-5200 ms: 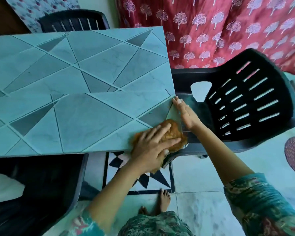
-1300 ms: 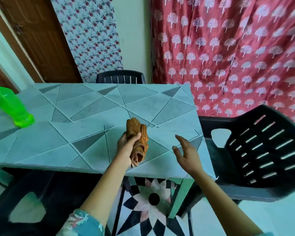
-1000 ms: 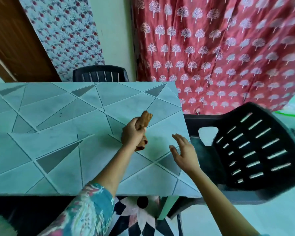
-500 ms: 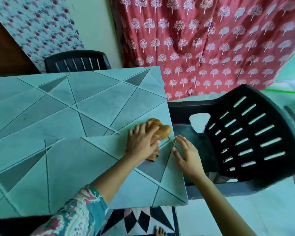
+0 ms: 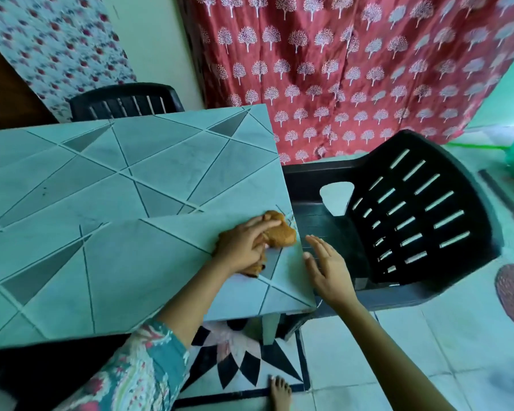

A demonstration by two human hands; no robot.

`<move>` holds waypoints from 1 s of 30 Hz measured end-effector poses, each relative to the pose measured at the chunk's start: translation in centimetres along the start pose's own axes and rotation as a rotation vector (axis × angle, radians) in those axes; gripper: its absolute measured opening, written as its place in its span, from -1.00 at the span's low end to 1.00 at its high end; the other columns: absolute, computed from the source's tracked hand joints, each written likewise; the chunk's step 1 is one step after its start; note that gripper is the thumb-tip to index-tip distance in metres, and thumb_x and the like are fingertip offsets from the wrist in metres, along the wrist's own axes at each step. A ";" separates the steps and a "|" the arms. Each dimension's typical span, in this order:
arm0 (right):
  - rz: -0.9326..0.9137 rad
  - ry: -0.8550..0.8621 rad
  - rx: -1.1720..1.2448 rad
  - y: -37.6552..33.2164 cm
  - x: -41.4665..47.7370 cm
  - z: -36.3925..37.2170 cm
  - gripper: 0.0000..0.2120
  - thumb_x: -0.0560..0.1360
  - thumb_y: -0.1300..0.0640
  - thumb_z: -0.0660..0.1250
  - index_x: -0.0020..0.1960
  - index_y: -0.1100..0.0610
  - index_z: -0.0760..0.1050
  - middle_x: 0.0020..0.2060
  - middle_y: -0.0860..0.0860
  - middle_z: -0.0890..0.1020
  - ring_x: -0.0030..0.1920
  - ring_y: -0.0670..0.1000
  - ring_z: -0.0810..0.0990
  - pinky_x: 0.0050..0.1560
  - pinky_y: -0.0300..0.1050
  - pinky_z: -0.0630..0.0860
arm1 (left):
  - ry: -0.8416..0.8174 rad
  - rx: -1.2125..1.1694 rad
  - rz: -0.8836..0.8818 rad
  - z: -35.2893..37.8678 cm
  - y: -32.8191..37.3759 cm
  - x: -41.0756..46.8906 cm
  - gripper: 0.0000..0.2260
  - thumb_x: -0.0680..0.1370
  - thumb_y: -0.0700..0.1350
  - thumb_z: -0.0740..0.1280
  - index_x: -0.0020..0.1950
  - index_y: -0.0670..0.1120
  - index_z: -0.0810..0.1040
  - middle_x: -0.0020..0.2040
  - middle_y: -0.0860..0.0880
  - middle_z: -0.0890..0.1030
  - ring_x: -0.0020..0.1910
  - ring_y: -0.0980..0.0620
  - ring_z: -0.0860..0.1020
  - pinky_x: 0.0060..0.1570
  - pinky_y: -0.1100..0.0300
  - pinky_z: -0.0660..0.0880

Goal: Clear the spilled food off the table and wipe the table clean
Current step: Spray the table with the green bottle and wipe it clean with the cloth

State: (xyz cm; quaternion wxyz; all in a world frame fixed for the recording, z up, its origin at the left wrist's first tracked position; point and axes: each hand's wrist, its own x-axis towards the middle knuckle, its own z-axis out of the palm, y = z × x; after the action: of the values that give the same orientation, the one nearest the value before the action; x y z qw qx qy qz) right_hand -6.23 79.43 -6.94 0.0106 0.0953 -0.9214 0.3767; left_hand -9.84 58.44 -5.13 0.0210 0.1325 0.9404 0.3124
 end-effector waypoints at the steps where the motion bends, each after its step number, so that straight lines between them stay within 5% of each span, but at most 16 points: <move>1: -0.001 0.014 0.008 -0.3 -0.4 -0.1 -0.43 0.53 -0.14 0.03 0.39 0.18 0.36 0.34 0.11 0.44 0.39 0.10 0.35 0.39 0.05 0.27 | -0.015 0.024 0.014 0.1 0.5 -1.9 -0.44 0.46 -0.26 0.33 0.38 0.18 0.38 0.44 -0.01 0.33 0.37 -0.01 0.37 0.32 0.24 0.28; 4: -0.017 0.028 0.042 -1.9 -2.4 0.0 -0.43 0.53 -0.14 0.03 0.39 0.20 0.36 0.34 0.13 0.45 0.37 0.11 0.36 0.39 0.03 0.27 | -0.088 0.048 0.034 -0.6 1.5 -7.8 -0.43 0.48 -0.23 0.33 0.37 0.25 0.35 0.46 0.04 0.31 0.34 0.02 0.39 0.32 0.09 0.37; 7: -0.070 0.004 0.051 -3.6 -4.8 0.8 -0.38 0.52 -0.20 0.00 0.38 0.20 0.36 0.32 0.13 0.46 0.35 0.10 0.38 0.35 -0.06 0.26 | -0.204 0.026 -0.003 -1.8 2.0 -13.4 -0.45 0.49 -0.24 0.34 0.35 0.27 0.37 0.43 0.11 0.33 0.29 0.14 0.40 0.27 0.25 0.37; 10: -0.116 -0.031 0.065 -5.9 -7.2 1.8 -0.33 0.49 -0.23 -0.02 0.39 0.20 0.35 0.33 0.14 0.45 0.35 0.11 0.38 0.35 -0.05 0.26 | -0.223 -0.368 -0.166 -4.0 2.4 -19.4 -0.49 0.51 -0.32 0.31 0.27 0.24 0.43 0.25 0.16 0.47 0.13 0.21 0.48 0.09 0.44 0.40; 15: -0.226 -0.126 0.079 -10.8 -10.0 5.0 -0.30 0.47 -0.26 -0.05 0.40 0.17 0.33 0.35 0.13 0.43 0.36 0.12 0.36 0.34 -0.04 0.26 | 0.349 -1.067 -0.534 -6.3 1.3 -26.7 -0.71 0.51 -0.32 0.31 0.17 -0.03 0.47 -0.02 0.00 0.58 -0.12 0.14 0.59 -0.17 0.41 0.50; 19: -0.351 -0.193 0.093 -16.6 -10.3 7.5 -0.42 0.50 -0.14 0.05 0.42 0.16 0.31 0.37 0.13 0.41 0.38 0.12 0.33 0.34 -0.09 0.22 | 0.587 -1.631 -0.464 -9.0 -0.5 -30.2 -0.69 0.30 -0.24 0.45 0.03 -0.12 0.62 -0.10 -0.13 0.67 -0.18 -0.01 0.66 -0.20 0.22 0.59; 23: -0.471 -0.231 0.152 -22.7 -9.5 9.9 -0.43 0.49 -0.10 0.08 0.42 0.15 0.32 0.36 0.11 0.42 0.38 0.10 0.35 0.33 -0.10 0.24 | 0.782 -1.694 -0.223 -13.2 -1.8 -32.4 -0.57 0.20 -0.02 0.57 0.02 -0.10 0.68 0.07 -0.18 0.64 0.07 -0.08 0.61 0.20 0.12 0.46; 25: -0.512 -0.260 0.184 -25.3 -8.6 11.3 -0.42 0.49 -0.11 0.08 0.43 0.13 0.30 0.38 0.08 0.40 0.39 0.08 0.33 0.34 -0.14 0.22 | 0.938 -1.688 -0.409 -15.0 -2.5 -33.4 -0.72 0.15 0.02 0.53 -0.25 -0.10 0.68 -0.19 -0.15 0.67 -0.20 -0.09 0.66 -0.14 0.09 0.61; 26: -0.526 -0.271 0.201 -26.4 -8.2 11.9 -0.41 0.49 -0.12 0.08 0.44 0.13 0.29 0.38 0.07 0.39 0.40 0.07 0.32 0.34 -0.18 0.20 | 1.010 -1.667 -0.451 -15.8 -2.4 -33.9 -0.80 0.27 0.03 0.42 -0.36 -0.11 0.66 -0.30 -0.12 0.66 -0.31 -0.07 0.65 -0.29 0.11 0.61; 28: -0.565 -0.296 0.231 -28.9 -7.1 13.1 -0.40 0.48 -0.12 0.09 0.44 0.15 0.28 0.40 0.05 0.37 0.41 0.04 0.31 0.30 -0.33 0.13 | 1.054 -1.684 -0.449 -17.1 -3.1 -34.6 -0.57 0.52 -0.03 0.15 -0.44 -0.14 0.64 -0.37 -0.11 0.64 -0.39 -0.06 0.64 -0.39 0.15 0.59; 30: -0.611 -0.317 0.260 -31.1 -6.1 14.3 -0.40 0.47 -0.09 0.10 0.44 0.17 0.28 0.40 0.05 0.37 0.41 0.03 0.31 0.26 -0.42 0.08 | 1.118 -1.664 -0.500 -18.5 -4.1 -35.1 -0.49 0.58 -0.04 0.08 -0.44 -0.16 0.65 -0.37 -0.12 0.64 -0.40 -0.07 0.63 -0.40 0.15 0.58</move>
State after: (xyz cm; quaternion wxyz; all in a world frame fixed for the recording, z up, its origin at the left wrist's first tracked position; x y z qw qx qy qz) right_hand 6.19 48.82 3.79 -0.0326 0.4237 -0.7851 0.4505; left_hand 20.81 35.30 5.80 -0.2696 -0.2873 0.3031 0.8677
